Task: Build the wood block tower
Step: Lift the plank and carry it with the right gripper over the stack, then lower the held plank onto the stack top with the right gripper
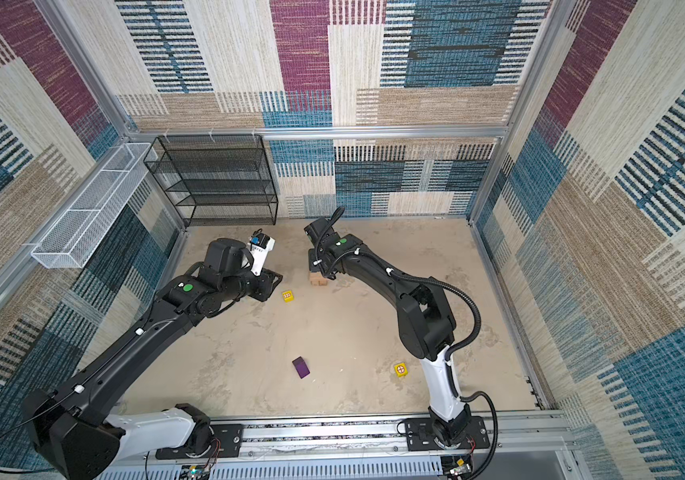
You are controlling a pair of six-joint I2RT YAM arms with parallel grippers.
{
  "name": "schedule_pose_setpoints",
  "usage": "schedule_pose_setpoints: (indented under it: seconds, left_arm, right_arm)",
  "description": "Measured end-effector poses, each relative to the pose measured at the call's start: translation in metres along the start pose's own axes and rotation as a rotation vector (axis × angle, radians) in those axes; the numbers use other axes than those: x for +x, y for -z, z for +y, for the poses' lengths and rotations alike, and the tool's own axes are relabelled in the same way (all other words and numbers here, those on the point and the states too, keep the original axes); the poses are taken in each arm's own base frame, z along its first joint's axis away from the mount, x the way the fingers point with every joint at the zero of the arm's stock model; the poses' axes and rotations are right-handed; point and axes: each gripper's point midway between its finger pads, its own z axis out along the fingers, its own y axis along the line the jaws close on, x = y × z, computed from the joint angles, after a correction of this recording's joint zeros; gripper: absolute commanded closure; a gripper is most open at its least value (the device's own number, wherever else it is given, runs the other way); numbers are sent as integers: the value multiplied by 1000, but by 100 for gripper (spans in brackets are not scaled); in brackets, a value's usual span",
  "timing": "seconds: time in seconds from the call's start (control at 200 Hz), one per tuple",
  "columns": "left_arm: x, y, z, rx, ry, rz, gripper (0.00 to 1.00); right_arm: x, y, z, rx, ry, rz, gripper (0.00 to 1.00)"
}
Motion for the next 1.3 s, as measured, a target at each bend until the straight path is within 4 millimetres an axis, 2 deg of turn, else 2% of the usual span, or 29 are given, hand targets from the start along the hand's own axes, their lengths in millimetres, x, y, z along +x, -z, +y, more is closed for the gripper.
schedule_pose_setpoints:
  seconds: [0.275,0.426,0.766,1.117,1.302]
  left_arm:
    - [0,0,2,-3,3,0,29]
    - [1,-1,3,-5,5,1,20]
    - [1,-1,5,-10,9,2,18]
    - [1,-1,6,-10,11,2,18]
    - [1,-1,6,-10,12,2,18]
  right_arm:
    - [-7,-28,10,8,13,18,100]
    - [-9,-37,13,14,23,31,100]
    - [1,-46,15,32,46,76,96]
    - [0,-52,16,48,54,89,81]
    - [2,-51,12,67,58,97,77]
